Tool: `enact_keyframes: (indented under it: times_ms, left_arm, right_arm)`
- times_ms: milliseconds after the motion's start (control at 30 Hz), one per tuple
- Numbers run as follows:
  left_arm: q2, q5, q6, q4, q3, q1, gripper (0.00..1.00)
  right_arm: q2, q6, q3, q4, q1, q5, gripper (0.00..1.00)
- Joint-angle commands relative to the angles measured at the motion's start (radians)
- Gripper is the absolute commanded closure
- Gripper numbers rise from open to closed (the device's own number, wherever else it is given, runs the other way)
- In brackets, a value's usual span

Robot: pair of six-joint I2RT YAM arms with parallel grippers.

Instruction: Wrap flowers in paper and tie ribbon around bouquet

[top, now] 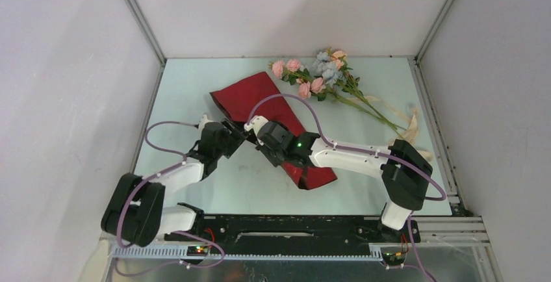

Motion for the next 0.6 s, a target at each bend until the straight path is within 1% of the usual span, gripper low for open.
enact_keyframes:
  times_ms: [0, 33, 67, 100, 133, 167, 200, 233, 267, 300, 367, 400, 433, 467, 500, 567]
  left_arm:
    - [0.096, 0.048, -0.021, 0.160, 0.054, 0.007, 0.29]
    - [0.133, 0.061, -0.024, 0.189, 0.059, 0.007, 0.30]
    - [0.152, 0.081, -0.026, 0.203, 0.065, 0.007, 0.36]
    - [0.181, 0.108, -0.027, 0.225, 0.068, 0.007, 0.40]
    - [0.195, 0.118, -0.028, 0.233, 0.075, 0.007, 0.53]
    - [0.217, 0.133, -0.026, 0.245, 0.077, 0.007, 0.70]
    - [0.232, 0.144, -0.019, 0.251, 0.078, 0.007, 0.80]
    - [0.235, 0.147, -0.016, 0.258, 0.078, 0.007, 0.95]
    - [0.237, 0.150, -0.002, 0.262, 0.075, 0.007, 0.97]
    - [0.237, 0.156, 0.021, 0.280, 0.071, 0.007, 0.99]
    - [0.235, 0.183, 0.061, 0.302, 0.066, 0.007, 1.00]
    - [0.232, 0.196, 0.076, 0.304, 0.065, 0.007, 1.00]
    - [0.231, 0.203, 0.101, 0.305, 0.065, 0.006, 1.00]
    - [0.224, 0.215, 0.112, 0.298, 0.063, 0.007, 1.00]
    - [0.221, 0.219, 0.134, 0.295, 0.062, 0.006, 1.00]
    - [0.210, 0.233, 0.155, 0.291, 0.056, 0.005, 1.00]
  right_arm:
    - [-0.038, 0.011, -0.004, 0.048, 0.012, -0.029, 1.00]
    - [-0.040, 0.011, -0.007, 0.049, 0.012, -0.034, 1.00]
    - [-0.042, 0.011, -0.014, 0.054, 0.014, -0.040, 1.00]
    - [-0.044, 0.015, -0.018, 0.060, 0.014, -0.056, 1.00]
    - [-0.050, 0.018, -0.029, 0.064, 0.015, -0.066, 1.00]
    - [-0.053, 0.025, -0.040, 0.070, 0.016, -0.085, 1.00]
    - [-0.060, 0.030, -0.044, 0.072, 0.016, -0.091, 0.93]
    - [-0.064, 0.039, -0.052, 0.072, 0.016, -0.101, 0.88]
    - [-0.073, 0.040, -0.056, 0.070, 0.014, -0.107, 0.76]
    - [-0.078, 0.049, -0.058, 0.066, 0.013, -0.112, 0.70]
    - [-0.098, 0.069, -0.057, 0.061, 0.007, -0.115, 0.51]
    - [-0.117, 0.078, -0.057, 0.062, 0.003, -0.116, 0.45]
    - [-0.126, 0.097, -0.058, 0.065, -0.006, -0.124, 0.34]
    - [-0.147, 0.105, -0.058, 0.069, -0.010, -0.131, 0.25]
    - [-0.163, 0.114, -0.057, 0.080, -0.021, -0.148, 0.07]
    - [-0.173, 0.121, -0.057, 0.105, -0.035, -0.159, 0.01]
